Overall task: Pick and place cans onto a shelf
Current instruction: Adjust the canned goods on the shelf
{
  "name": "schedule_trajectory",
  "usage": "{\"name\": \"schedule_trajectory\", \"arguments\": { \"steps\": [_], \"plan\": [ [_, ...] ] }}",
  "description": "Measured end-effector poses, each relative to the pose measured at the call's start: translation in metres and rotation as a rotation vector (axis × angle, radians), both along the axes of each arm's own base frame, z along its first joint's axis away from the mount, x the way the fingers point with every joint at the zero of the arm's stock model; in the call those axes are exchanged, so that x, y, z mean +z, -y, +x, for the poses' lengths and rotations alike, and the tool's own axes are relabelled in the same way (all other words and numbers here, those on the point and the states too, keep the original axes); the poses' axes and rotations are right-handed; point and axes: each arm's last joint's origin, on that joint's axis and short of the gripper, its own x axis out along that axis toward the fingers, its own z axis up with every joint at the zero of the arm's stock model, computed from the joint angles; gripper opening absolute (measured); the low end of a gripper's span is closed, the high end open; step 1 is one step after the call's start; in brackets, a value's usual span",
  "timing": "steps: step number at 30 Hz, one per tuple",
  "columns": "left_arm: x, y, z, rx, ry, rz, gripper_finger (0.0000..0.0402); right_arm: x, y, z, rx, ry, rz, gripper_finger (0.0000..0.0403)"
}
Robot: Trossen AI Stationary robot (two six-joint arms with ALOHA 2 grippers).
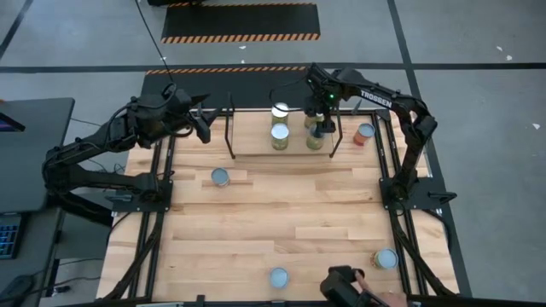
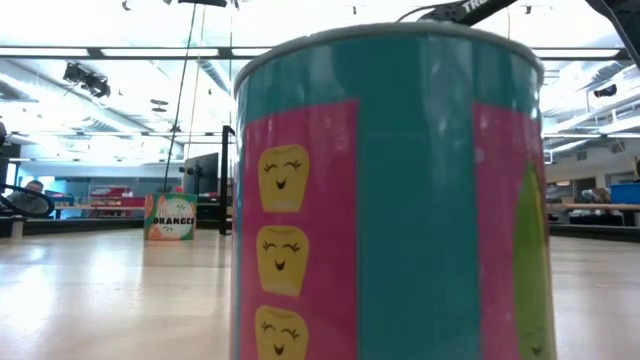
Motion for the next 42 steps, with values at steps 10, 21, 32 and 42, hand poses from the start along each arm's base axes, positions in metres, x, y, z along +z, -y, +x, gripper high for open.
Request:
{"name": "schedule_trajectory", "arguments": {
  "steps": [10,21,32,42],
  "plan": [
    [0.0,0.0,0.0,0.0,0.0,0.0,0.0304,0.013,0.002,0.001,-0.035,0.027,0.002,0.0373],
    [0.0,0.0,0.0,0.0,0.0,0.0,0.0304,-0.001,-0.002,0.001,-0.068,0.027,0.047,0.0373],
    [0.0,0.0,0.0,0.001,0.0,0.0,0.0304,0.004,-0.002,0.0,-0.132,0.046,0.048,0.0373],
    [0.001,0.0,0.0,0.0,0.011,0.003,0.0304,0.062,-0.013,0.027,-0.16,0.412,0.035,0.0373]
  ]
}}
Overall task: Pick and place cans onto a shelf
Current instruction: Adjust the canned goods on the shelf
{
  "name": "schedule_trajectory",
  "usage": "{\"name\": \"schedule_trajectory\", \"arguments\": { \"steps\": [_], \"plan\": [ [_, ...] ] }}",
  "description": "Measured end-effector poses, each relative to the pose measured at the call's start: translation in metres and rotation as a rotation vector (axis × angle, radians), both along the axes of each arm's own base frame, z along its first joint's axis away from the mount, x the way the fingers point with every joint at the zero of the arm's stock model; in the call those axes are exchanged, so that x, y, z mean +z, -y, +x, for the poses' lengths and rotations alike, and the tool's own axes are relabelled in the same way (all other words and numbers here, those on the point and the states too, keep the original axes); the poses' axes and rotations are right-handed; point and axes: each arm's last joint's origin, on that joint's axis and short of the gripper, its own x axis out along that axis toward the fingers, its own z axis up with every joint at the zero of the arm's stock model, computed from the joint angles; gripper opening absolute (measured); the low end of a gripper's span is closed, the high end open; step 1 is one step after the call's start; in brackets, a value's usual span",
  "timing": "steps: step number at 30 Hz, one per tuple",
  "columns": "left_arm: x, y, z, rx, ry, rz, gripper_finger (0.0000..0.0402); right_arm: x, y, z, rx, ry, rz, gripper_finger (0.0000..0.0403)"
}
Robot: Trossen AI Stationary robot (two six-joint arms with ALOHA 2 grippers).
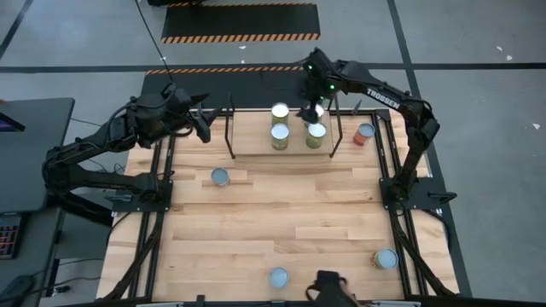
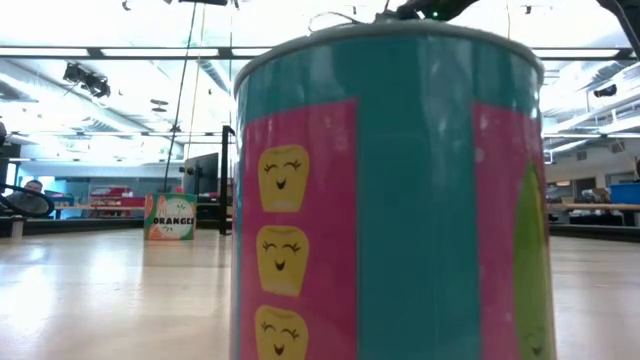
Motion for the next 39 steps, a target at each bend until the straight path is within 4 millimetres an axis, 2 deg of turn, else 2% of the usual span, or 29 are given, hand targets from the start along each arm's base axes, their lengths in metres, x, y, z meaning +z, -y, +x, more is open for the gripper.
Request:
{"name": "schedule_trajectory", "arguments": {
  "steps": [3,8,13,16,28,39],
  "plan": [
    [0.002,0.0,0.0,0.0,0.02,0.005,0.0304,-0.006,0.001,0.018,0.013,0.093,-0.007,0.0375],
    [0.001,0.0,0.0,0.003,0.033,-0.016,0.0304,-0.037,0.007,0.044,0.042,0.147,0.087,0.0382],
    [0.0,0.001,0.002,-0.059,0.039,-0.054,0.0304,-0.067,0.016,0.059,0.052,0.105,0.104,0.0383],
    [-0.003,0.003,0.002,-0.093,0.028,-0.089,0.0304,-0.078,0.017,0.061,0.053,0.073,0.127,0.038],
    [-0.006,0.003,0.001,-0.095,-0.005,-0.1,0.0304,-0.079,0.021,0.048,0.027,-0.021,0.126,0.0373],
    [-0.006,0.003,0.001,-0.095,-0.006,-0.099,0.0304,-0.079,0.004,0.06,0.153,-0.059,0.004,0.0373]
  ]
}}
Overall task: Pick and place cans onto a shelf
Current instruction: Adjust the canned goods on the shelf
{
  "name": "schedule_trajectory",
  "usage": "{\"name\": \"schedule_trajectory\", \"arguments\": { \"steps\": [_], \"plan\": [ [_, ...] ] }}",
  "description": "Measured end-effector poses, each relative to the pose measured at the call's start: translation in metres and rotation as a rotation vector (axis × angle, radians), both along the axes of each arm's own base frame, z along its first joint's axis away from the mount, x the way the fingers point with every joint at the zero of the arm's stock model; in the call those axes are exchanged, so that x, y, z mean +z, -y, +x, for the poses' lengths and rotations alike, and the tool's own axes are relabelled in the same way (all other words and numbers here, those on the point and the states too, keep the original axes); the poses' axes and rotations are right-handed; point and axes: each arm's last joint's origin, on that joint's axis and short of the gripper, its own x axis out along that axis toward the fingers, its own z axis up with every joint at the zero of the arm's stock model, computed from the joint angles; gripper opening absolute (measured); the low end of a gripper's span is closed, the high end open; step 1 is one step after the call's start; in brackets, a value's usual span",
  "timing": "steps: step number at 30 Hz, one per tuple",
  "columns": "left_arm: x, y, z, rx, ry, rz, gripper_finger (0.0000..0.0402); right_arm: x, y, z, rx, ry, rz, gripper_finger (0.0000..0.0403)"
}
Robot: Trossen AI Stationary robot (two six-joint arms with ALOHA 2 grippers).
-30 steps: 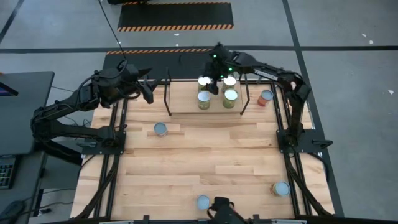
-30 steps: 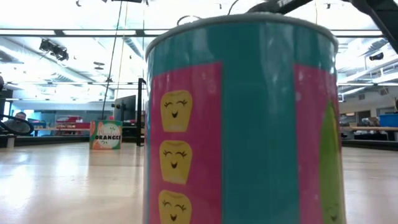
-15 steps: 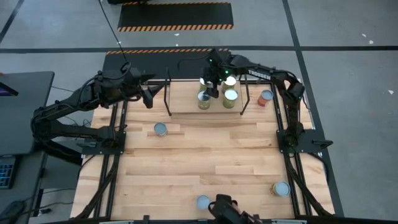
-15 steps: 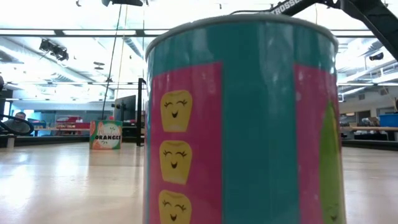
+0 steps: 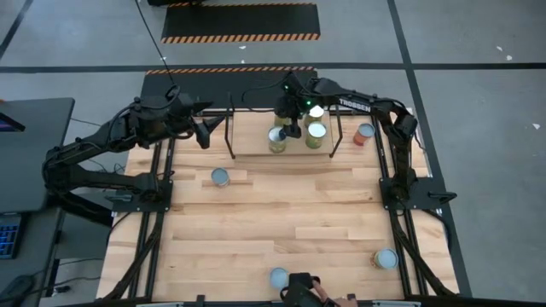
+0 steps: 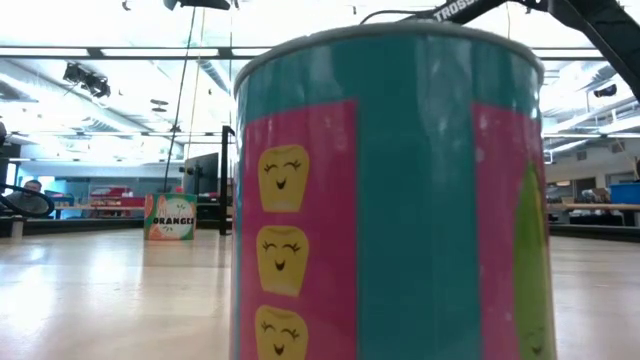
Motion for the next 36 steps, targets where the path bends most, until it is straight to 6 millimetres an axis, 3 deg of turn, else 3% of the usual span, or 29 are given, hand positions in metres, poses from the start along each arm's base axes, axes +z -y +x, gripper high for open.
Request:
{"name": "schedule_trajectory", "arguments": {
  "steps": [9,23,36],
  "plan": [
    [0.0,0.0,0.0,0.0,0.001,0.002,0.0304,-0.001,-0.002,-0.003,-0.003,-0.038,0.016,0.0373],
    [0.001,0.0,0.0,0.0,0.01,0.005,0.0304,0.019,-0.004,-0.021,-0.07,-0.077,-0.04,0.0373],
    [0.002,-0.001,0.0,0.017,0.018,0.009,0.0304,0.006,0.004,-0.015,-0.103,-0.003,0.046,0.0373]
  ]
}}
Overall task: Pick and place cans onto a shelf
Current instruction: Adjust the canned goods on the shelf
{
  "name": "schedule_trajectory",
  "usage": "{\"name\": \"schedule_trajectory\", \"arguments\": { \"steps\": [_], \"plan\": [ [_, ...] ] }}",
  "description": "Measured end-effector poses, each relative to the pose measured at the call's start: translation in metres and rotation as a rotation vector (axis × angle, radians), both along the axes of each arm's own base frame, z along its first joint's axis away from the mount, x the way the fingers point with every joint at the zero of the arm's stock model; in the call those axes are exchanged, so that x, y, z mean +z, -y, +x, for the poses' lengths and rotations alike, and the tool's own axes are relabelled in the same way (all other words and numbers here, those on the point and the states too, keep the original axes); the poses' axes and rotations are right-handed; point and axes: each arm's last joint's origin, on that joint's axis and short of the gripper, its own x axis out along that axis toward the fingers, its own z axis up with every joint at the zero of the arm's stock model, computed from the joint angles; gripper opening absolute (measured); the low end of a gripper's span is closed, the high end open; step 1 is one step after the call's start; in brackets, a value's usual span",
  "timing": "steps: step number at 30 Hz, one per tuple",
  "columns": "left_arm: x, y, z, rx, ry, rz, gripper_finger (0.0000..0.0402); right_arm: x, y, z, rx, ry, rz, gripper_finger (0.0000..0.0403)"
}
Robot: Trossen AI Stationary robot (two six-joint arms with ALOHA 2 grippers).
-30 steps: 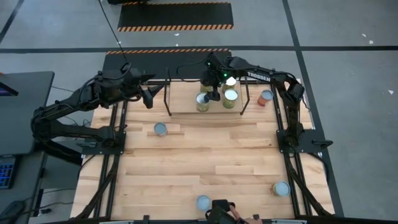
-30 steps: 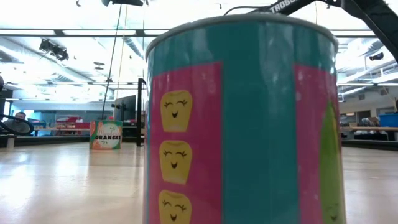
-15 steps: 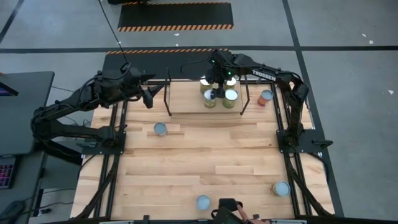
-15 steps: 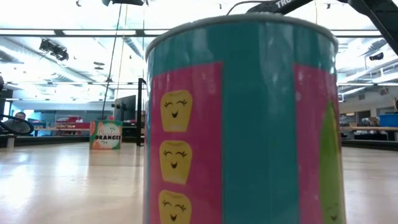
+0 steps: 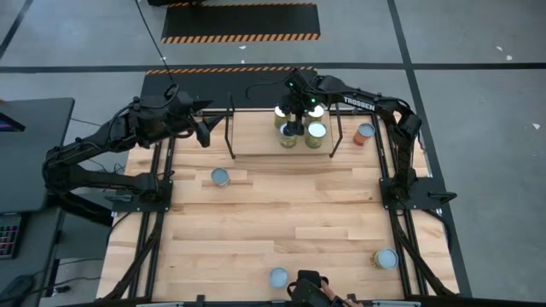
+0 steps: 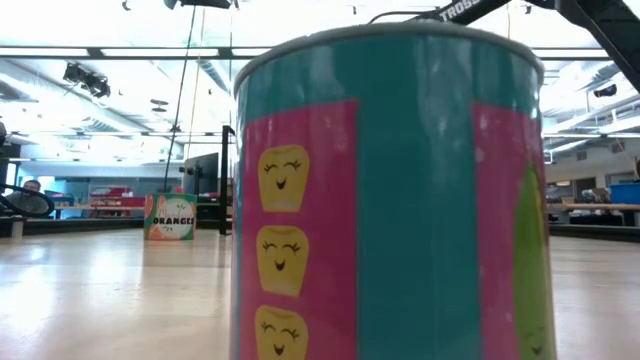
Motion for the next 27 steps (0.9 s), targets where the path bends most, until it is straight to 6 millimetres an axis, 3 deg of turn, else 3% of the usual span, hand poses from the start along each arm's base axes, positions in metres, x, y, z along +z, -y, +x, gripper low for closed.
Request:
{"name": "schedule_trajectory", "arguments": {
  "steps": [17,24,27],
  "plan": [
    [0.001,0.0,0.0,0.001,0.01,0.003,0.0304,0.002,-0.001,-0.005,-0.179,0.009,0.189,0.0373],
    [0.001,0.0,0.0,0.001,0.01,0.003,0.0304,0.023,0.0,0.004,-0.171,0.093,0.111,0.0373],
    [0.001,0.0,0.0,0.0,0.01,0.004,0.0304,0.02,0.005,0.006,-0.145,0.11,0.093,0.0373]
  ]
}}
